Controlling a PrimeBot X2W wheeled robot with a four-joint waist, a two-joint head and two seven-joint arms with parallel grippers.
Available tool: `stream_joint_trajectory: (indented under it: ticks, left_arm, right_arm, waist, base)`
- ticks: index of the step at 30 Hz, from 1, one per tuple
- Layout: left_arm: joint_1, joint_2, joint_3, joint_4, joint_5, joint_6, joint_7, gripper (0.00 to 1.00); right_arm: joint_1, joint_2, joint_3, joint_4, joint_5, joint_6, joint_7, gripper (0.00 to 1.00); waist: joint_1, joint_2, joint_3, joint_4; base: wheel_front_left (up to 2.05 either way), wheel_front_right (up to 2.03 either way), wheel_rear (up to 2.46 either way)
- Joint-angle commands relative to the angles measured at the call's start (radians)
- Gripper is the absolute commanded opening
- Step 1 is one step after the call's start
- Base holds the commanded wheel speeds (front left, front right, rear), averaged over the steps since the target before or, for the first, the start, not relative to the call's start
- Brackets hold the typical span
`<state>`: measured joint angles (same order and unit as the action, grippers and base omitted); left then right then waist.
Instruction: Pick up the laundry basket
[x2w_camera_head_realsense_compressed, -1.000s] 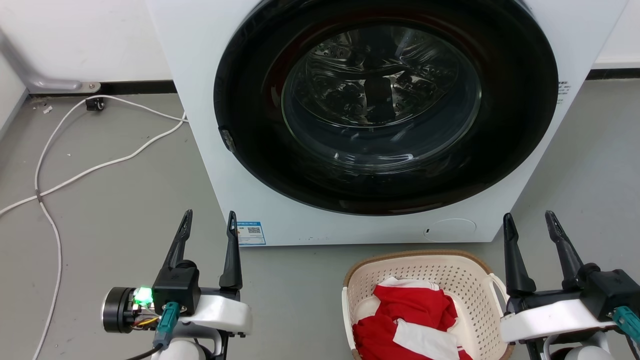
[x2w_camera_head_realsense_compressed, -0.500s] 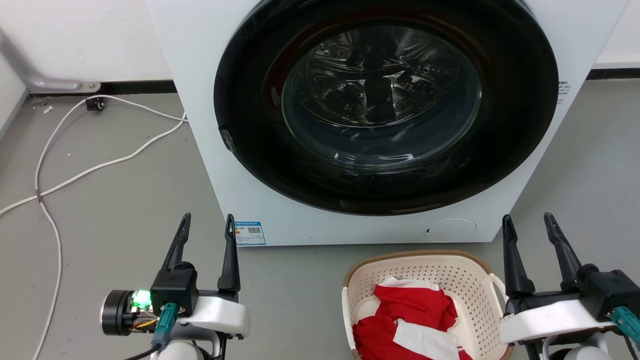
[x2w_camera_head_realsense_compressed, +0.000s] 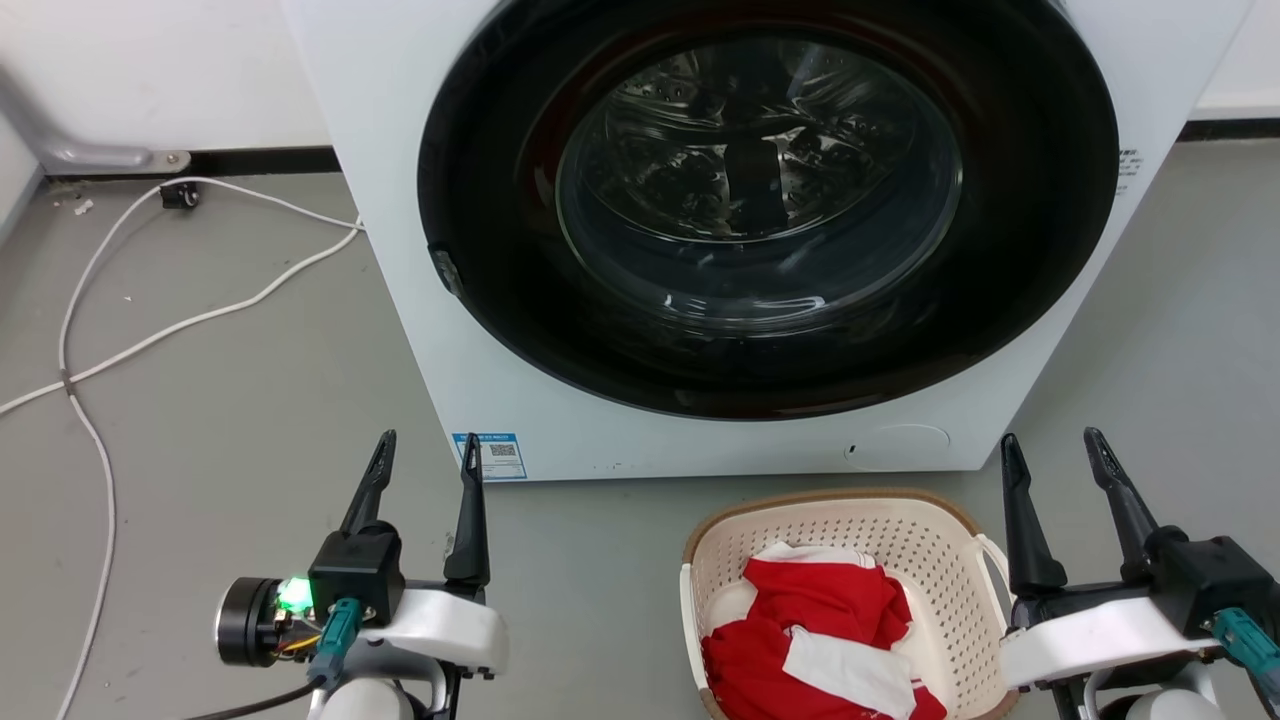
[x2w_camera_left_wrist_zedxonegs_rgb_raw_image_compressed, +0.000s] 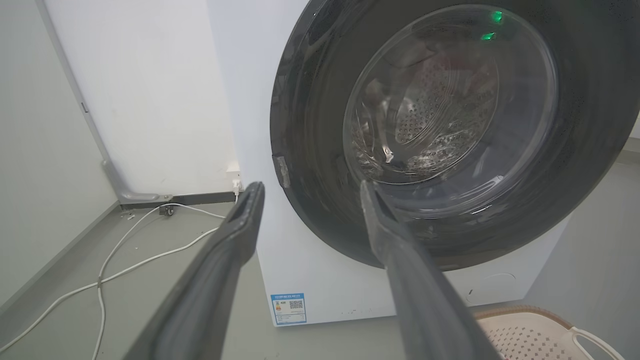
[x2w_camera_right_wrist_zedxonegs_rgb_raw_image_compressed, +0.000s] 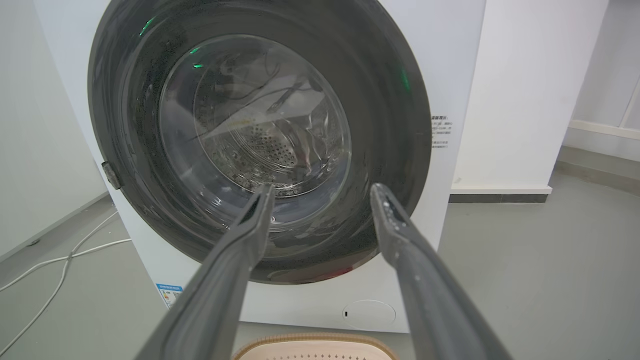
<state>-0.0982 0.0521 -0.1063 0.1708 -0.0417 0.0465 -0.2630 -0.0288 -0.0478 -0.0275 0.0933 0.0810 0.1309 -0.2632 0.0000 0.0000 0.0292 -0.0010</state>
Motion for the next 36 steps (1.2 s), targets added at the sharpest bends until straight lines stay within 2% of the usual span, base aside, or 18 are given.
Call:
stream_joint_trajectory:
  ticks: [1, 14, 16, 22, 29, 36]
  left_arm:
    - [-0.017, -0.001, -0.006, 0.014, -0.005, -0.008, -0.003, 1.0]
    - [-0.166, -0.001, -0.124, 0.213, -0.079, -0.047, -0.003, 1.0]
    - [-0.219, -0.001, -0.156, 0.295, -0.09, -0.06, -0.003, 1.0]
    - [-0.337, -0.001, -0.209, 0.41, -0.104, -0.081, -0.003, 1.0]
    - [-0.472, -0.001, -0.279, 0.599, -0.124, -0.101, -0.003, 1.0]
    - [-0.595, -0.001, -0.367, 0.79, -0.195, -0.13, 0.002, 1.0]
  right_arm:
    - [-0.019, -0.005, -0.009, 0.014, -0.013, 0.0, -0.002, 1.0]
    - [-0.165, -0.004, -0.095, 0.181, -0.126, 0.0, -0.002, 1.0]
    - [-0.216, -0.004, -0.106, 0.232, -0.161, 0.0, -0.002, 1.0]
    - [-0.323, -0.004, -0.125, 0.356, -0.234, -0.001, -0.002, 1.0]
    - [-0.451, -0.032, -0.153, 0.515, -0.291, -0.001, -0.002, 1.0]
    - [-0.539, -0.058, -0.17, 0.642, -0.328, -0.001, -0.002, 1.0]
  waist:
    - [0.0, 0.0, 0.011, -0.006]
    - [0.0, 0.0, 0.181, -0.056]
    - [0.0, 0.0, 0.24, -0.073]
    - [0.0, 0.0, 0.364, -0.099]
    - [0.0, 0.0, 0.499, -0.117]
    - [0.0, 0.0, 0.588, -0.124]
  base:
    - [0.0, 0.0, 0.0]
    - [0.0, 0.0, 0.0]
    - [0.0, 0.0, 0.0]
    - [0.0, 0.0, 0.0]
    - [0.0, 0.0, 0.0]
    - [0.0, 0.0, 0.0]
